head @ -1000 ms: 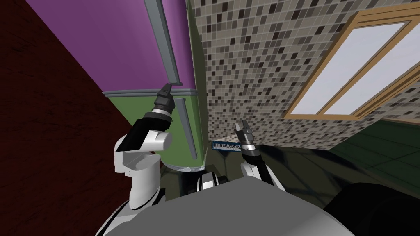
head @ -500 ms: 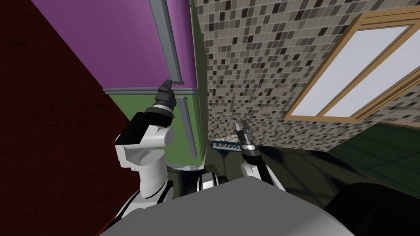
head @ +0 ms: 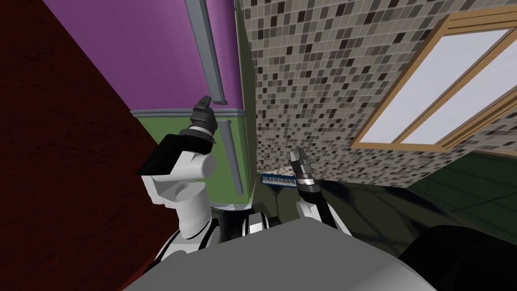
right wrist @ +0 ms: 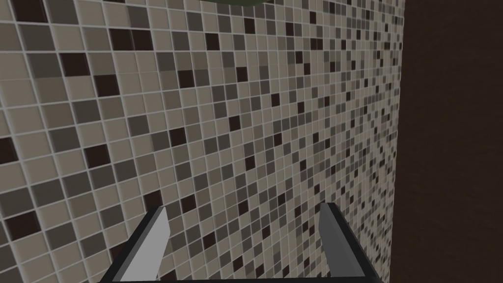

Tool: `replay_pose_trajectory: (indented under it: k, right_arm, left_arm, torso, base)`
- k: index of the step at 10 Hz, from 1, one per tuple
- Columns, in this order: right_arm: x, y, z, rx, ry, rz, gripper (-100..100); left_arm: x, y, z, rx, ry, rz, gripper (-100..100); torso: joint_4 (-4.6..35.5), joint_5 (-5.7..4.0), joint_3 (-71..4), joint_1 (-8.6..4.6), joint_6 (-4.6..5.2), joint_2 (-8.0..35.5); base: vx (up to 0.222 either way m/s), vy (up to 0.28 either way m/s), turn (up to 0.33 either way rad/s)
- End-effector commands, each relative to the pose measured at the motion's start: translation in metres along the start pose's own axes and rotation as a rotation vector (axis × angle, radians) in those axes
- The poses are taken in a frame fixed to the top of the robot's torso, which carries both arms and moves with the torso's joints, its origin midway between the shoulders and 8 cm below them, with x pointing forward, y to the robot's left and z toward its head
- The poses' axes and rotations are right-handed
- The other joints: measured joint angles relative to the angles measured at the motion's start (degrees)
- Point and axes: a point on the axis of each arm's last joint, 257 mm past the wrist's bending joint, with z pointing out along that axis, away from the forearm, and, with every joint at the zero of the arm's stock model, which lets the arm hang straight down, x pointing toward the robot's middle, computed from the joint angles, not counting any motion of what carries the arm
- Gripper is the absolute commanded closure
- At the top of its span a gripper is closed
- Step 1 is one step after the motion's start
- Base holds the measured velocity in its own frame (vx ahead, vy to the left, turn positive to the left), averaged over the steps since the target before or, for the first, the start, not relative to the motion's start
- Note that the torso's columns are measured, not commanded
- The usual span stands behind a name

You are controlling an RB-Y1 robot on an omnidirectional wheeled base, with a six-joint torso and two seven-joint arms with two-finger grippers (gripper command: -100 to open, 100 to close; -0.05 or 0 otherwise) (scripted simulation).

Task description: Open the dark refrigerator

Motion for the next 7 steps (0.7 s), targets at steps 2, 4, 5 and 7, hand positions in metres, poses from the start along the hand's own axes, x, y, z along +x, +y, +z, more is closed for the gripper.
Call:
replay_pose_trajectory:
  k: [2, 4, 5, 7]
  right_arm:
    - [0.000, 0.000, 0.000, 0.000, 0.000, 0.000, 0]
    - [0.000, 0.000, 0.000, 0.000, 0.000, 0.000, 0]
    - [0.000, 0.000, 0.000, 0.000, 0.000, 0.000, 0]
    - [0.000, 0.000, 0.000, 0.000, 0.000, 0.000, 0]
  left_arm:
    - [-0.003, -0.014, 0.003, -0.001, -0.006, -0.015, -100]
    - [0.000, -0.004, 0.001, 0.000, 0.000, -0.005, 100]
    - [0.001, -0.002, 0.000, 0.000, 0.001, -0.004, 100]
    - [0.001, 0.000, -0.001, -0.002, 0.002, -0.001, 100]
  torso:
    - [-0.17, 0.19, -0.18, 0.36, -0.09, -0.25]
    - [-0.17, 0.27, -0.06, 0.47, -0.16, -0.08]
    - [-0.12, 0.21, 0.09, 0.33, -0.09, 0.14]
    - [-0.10, 0.22, 0.05, 0.33, -0.17, 0.05]
  base:
    - [0.072, 0.031, 0.004]
    - [-0.012, 0.003, -0.005]
    - [-0.076, -0.030, -0.028]
    - [-0.053, -0.033, -0.013]
